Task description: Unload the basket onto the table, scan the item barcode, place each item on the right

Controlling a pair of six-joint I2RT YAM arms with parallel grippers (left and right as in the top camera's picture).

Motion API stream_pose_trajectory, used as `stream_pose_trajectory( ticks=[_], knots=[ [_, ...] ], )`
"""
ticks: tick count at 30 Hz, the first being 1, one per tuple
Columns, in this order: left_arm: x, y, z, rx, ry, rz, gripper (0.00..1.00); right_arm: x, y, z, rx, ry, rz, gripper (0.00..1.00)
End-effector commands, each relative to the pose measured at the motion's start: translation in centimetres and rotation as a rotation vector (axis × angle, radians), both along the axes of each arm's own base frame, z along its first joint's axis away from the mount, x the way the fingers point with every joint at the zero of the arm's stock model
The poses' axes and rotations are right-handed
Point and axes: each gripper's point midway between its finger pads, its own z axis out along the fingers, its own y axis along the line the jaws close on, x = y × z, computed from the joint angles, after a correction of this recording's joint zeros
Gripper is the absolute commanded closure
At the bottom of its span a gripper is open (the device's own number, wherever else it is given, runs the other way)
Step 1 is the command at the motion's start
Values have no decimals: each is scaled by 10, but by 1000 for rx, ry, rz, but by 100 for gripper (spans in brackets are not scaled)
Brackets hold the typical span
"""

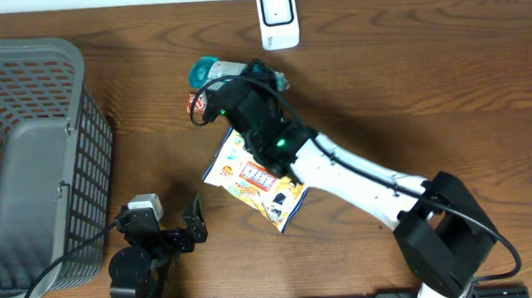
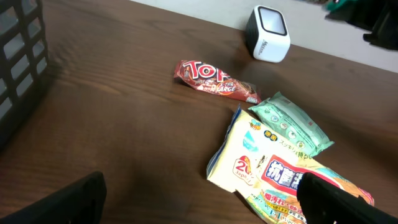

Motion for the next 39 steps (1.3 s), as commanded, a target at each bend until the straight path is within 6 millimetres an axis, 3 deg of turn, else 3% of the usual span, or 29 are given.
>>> stream_pose_trajectory(
  ticks=[1,5,7,14,19,26,30,35,39],
  knots=[
    [-2,0,-11,-4,35,5,2,13,0,17,404,53,-65,99],
    [-2,0,-11,-4,35,6,2,13,-2,-13,611,300,-22,99],
    [-2,0,-11,-4,35,6,2,17,-9,-19,760,415,-22,99],
    [-2,0,-11,-4,35,6,2,34,-35,2,1278,721,33,99],
    [-2,0,-11,-4,35,5,2,57,-42,-9,1585,898,8,99],
    [-2,0,-11,-4,35,6,2,70,-28,-6,1827,1049,82,99],
    [-2,0,-11,-4,35,6,2,81,-25,-15,1930,1090,74,99],
    [-2,0,-11,-4,35,6,2,98,-16,-30,1958,1168,85,99],
    [-2,0,-11,-4,35,6,2,122,-8,-35,1971,1191,113,99]
  ],
)
